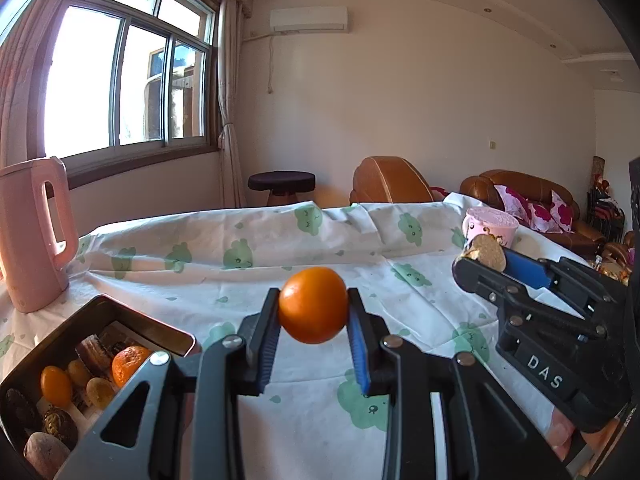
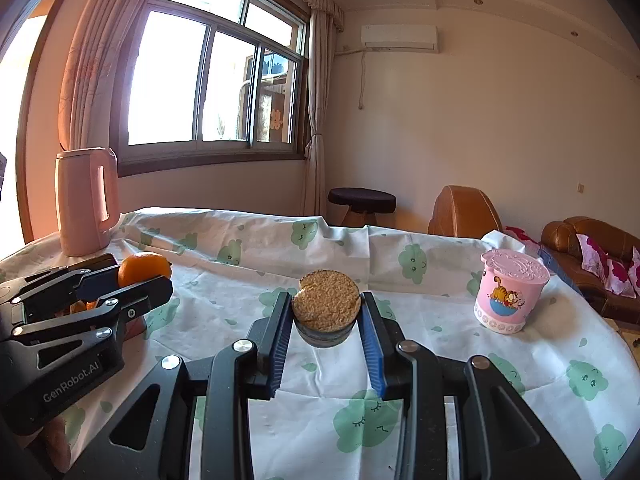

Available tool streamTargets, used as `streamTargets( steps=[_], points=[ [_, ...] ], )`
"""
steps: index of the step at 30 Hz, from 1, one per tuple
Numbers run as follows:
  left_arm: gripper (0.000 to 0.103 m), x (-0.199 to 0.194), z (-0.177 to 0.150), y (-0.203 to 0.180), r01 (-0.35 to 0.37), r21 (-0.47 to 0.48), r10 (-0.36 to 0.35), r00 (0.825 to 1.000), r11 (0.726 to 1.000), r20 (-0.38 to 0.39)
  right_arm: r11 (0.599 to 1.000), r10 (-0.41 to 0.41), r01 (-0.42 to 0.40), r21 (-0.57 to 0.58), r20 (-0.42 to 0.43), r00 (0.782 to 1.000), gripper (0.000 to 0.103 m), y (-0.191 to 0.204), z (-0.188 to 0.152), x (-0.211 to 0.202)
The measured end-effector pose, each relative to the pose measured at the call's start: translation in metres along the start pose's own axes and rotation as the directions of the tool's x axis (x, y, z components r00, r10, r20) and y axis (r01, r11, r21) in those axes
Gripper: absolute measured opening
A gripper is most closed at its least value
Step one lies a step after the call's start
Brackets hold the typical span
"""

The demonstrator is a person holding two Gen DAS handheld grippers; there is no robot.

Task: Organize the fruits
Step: 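Carry the jar in the right gripper while the left gripper carries the orange to the tin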

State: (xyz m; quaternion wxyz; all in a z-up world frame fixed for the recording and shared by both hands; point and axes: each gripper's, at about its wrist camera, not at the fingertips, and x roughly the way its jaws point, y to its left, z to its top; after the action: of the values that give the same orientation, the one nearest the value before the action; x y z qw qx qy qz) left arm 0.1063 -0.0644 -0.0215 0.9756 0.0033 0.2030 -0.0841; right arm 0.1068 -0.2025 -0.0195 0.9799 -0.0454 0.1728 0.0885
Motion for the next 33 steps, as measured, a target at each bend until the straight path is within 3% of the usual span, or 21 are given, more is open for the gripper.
streamTargets(
  steps=[33],
  points=[
    [0.033,-0.036,-0.013,0.029,-0.018,-0.064,0.019,1.0,0.998,0.025,0.998,0.03,-0.027,-0.065,0.045,0.999,0.035,0.026,-0.001,-0.02]
  ],
)
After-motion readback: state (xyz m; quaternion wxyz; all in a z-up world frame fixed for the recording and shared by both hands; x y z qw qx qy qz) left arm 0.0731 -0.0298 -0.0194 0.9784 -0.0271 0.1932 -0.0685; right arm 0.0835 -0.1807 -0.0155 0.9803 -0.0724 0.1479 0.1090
